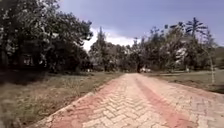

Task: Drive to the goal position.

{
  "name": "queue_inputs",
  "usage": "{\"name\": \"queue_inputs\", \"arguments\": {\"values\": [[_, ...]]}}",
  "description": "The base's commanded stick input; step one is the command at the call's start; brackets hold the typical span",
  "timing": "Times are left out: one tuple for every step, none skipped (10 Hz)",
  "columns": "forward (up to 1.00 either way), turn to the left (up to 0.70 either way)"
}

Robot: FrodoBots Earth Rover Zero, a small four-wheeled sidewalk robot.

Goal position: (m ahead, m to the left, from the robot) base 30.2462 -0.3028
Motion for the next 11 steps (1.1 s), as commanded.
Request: {"name": "queue_inputs", "arguments": {"values": [[0.70,-0.35],[0.70,-0.35],[0.70,-0.35],[0.70,-0.35],[0.70,-0.35],[0.70,-0.29],[0.70,-0.12],[0.70,0.00],[0.70,0.00],[0.70,0.00],[0.70,0.00]]}}
